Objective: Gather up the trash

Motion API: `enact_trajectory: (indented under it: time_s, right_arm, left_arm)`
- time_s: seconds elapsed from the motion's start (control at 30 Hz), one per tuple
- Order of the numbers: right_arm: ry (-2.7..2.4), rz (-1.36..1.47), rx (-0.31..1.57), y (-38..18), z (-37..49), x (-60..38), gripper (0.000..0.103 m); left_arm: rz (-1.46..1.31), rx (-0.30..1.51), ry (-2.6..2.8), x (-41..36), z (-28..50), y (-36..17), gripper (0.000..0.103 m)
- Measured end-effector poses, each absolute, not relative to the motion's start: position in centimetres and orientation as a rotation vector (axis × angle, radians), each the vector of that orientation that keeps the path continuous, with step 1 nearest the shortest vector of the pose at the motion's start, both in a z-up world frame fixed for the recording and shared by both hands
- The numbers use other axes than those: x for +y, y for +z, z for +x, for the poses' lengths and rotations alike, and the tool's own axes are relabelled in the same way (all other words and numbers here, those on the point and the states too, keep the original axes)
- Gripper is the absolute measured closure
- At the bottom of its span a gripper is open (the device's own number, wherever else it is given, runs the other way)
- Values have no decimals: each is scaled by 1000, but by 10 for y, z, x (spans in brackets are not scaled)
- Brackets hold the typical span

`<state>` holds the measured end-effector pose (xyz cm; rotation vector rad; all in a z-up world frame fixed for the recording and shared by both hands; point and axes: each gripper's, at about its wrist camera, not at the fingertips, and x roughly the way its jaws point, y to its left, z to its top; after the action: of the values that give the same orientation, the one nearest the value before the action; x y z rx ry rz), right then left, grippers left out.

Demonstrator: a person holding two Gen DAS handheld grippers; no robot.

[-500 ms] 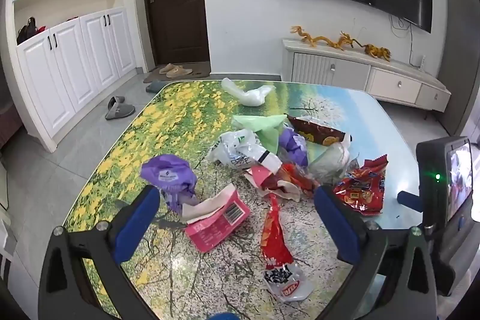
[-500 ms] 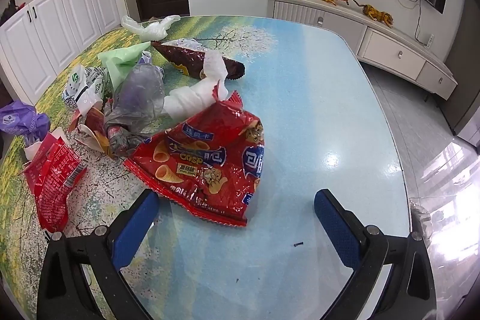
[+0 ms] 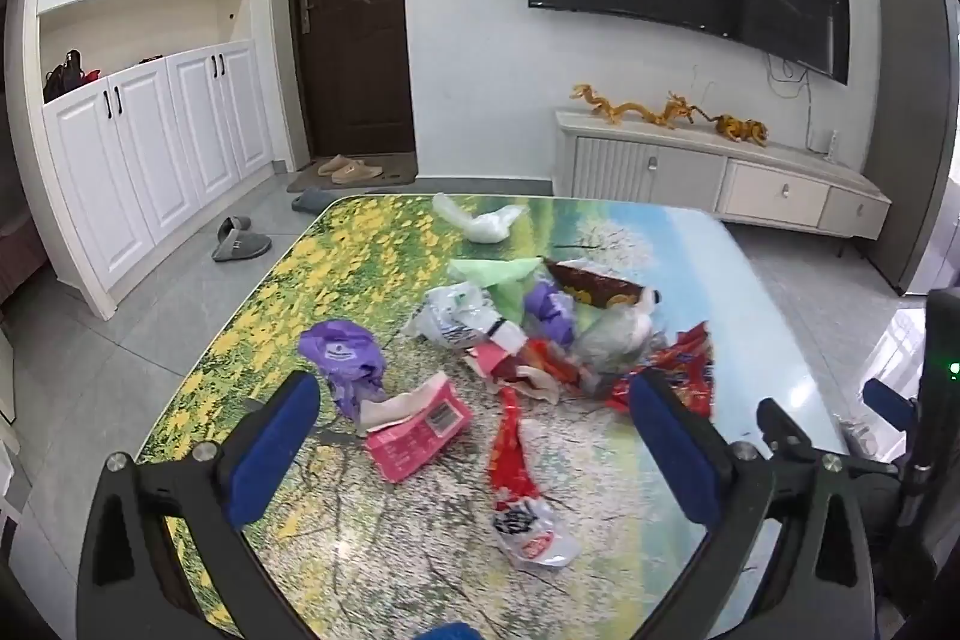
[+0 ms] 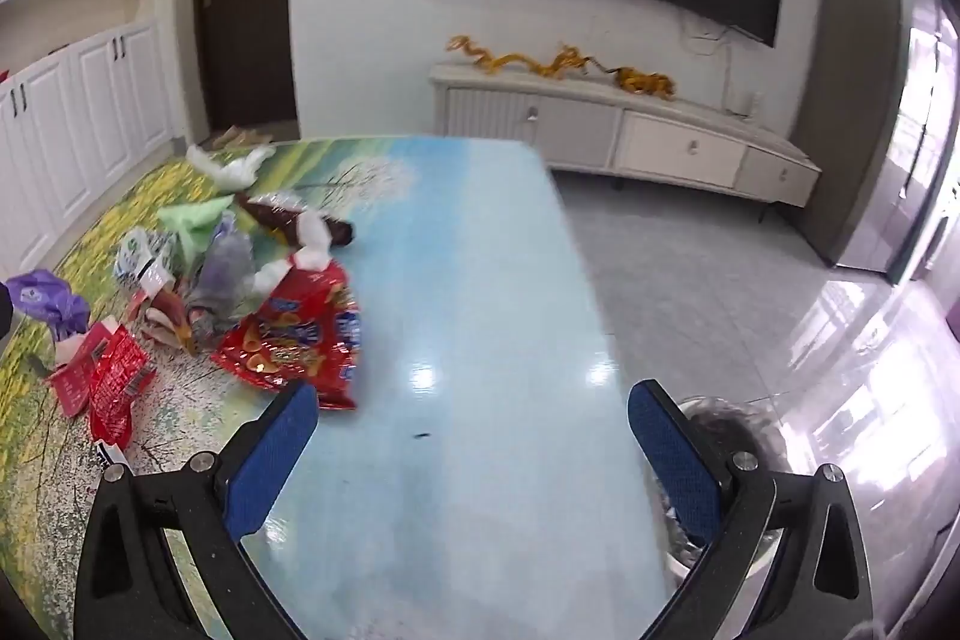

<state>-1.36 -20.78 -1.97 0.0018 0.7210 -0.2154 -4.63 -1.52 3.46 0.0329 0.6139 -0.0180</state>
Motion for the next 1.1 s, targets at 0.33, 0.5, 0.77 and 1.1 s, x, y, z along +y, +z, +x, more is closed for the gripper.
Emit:
enact_trajectory:
  time_s: [0.33, 0.5, 0.77, 1.1]
  right_arm:
    - [-267, 68, 690, -12, -33, -236, 0]
    - [-269, 95, 644, -4, -46, -242, 0]
    - [-284, 53, 591, 11, -55, -242, 0]
    - [-379, -18, 550, 25, -58, -234, 0]
  left_arm:
    - [31, 580, -70, -30, -63, 38, 0]
    - [41, 610, -67, -31, -58, 34, 0]
    - [32, 613, -80, -34, -55, 32, 0]
    - [44, 582, -79, -32, -46, 36, 0]
